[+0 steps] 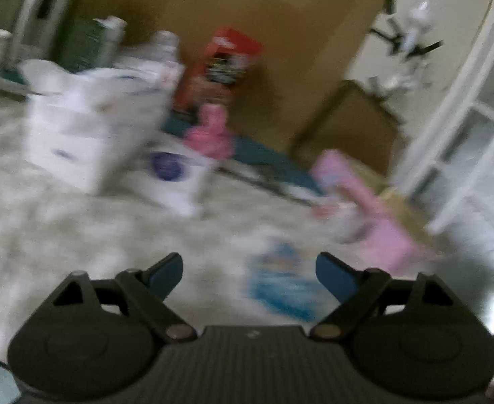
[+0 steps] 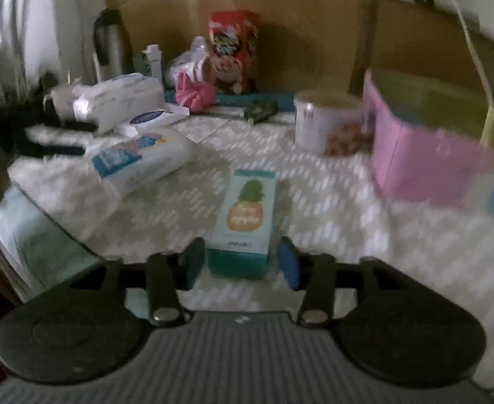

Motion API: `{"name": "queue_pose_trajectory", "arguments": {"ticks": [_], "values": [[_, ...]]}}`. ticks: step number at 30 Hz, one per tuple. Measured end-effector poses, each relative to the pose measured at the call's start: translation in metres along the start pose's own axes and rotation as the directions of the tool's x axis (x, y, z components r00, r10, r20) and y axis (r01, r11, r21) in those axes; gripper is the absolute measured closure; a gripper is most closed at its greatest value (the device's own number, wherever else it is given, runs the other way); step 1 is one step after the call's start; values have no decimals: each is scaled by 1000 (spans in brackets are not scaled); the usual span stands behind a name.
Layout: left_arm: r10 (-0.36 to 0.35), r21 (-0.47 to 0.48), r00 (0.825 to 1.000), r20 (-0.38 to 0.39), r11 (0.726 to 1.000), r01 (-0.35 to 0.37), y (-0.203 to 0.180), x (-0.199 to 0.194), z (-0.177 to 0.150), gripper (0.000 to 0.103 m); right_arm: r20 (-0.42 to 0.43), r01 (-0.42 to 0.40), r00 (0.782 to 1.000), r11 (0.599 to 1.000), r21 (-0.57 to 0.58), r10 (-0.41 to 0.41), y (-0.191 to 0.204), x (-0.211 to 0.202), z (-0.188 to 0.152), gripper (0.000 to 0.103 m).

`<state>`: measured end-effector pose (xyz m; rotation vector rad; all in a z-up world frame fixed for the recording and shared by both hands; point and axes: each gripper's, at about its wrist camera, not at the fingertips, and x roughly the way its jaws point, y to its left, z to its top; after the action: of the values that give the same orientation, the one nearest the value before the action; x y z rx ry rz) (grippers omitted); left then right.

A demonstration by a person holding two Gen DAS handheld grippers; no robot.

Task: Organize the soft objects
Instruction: 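Grasp the pineapple-printed box with the left tool, then lower the pineapple box into the pink tin and release it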

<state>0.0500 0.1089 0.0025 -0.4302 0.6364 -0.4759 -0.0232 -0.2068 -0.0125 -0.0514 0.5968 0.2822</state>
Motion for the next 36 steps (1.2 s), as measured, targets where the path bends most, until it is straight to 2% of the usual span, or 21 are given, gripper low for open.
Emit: {"name": "queue_pose_trajectory", "arguments": {"ticks": [2, 6, 9, 12, 13, 14, 15, 16, 19, 23, 28, 32, 36], "values": [[-59, 46, 998, -14, 997, 60, -29, 1, -2, 17, 42, -18, 999, 999, -38, 20, -1, -3, -2, 40], [-88, 167, 990, -113, 980, 106, -86, 26, -12, 20, 82, -60, 995, 997, -45, 64, -7, -3, -9, 38], [-44, 210, 972, -229, 973, 94, -112, 61, -23, 23, 103, -40, 994, 999, -22, 42, -11, 5, -16, 38], [16, 198, 944, -330, 979, 52, -122, 96, -35, 27, 114, -45, 992, 999, 12, 43, -16, 13, -22, 38], [21, 193, 943, -333, 980, 46, -124, 103, -38, 26, 129, -40, 991, 999, 1, 40, -15, 13, -23, 42], [34, 209, 948, -315, 977, 34, -128, 107, -39, 28, 138, -37, 990, 999, -17, 39, -14, 14, -24, 52], [41, 219, 949, -311, 975, 29, -130, 110, -39, 35, 146, -50, 988, 999, -18, 52, -14, 13, -24, 58], [32, 211, 944, -328, 977, 40, -134, 115, -38, 49, 152, -64, 986, 998, 4, 63, -16, 13, -25, 58], [40, 196, 942, -332, 980, 28, -143, 117, -35, 57, 191, -59, 980, 997, 47, 49, -23, 7, -29, 58], [2, 231, 955, -295, 970, 70, -167, 113, -20, 57, 300, -56, 954, 994, 92, 26, -39, -15, -25, 58], [-61, 345, 974, -220, 929, 136, -220, 125, 5, 57, 422, 51, 902, 994, 99, -89, -62, -34, -5, 58], [-126, 381, 972, -197, 904, 194, -257, 162, 22, 57, 462, 150, 865, 980, 133, -195, -97, -35, 11, 58], [-168, 411, 964, -208, 879, 242, -298, 215, 27, 55, 449, 264, 834, 947, 183, -320, -139, -18, 26, 57]]}}
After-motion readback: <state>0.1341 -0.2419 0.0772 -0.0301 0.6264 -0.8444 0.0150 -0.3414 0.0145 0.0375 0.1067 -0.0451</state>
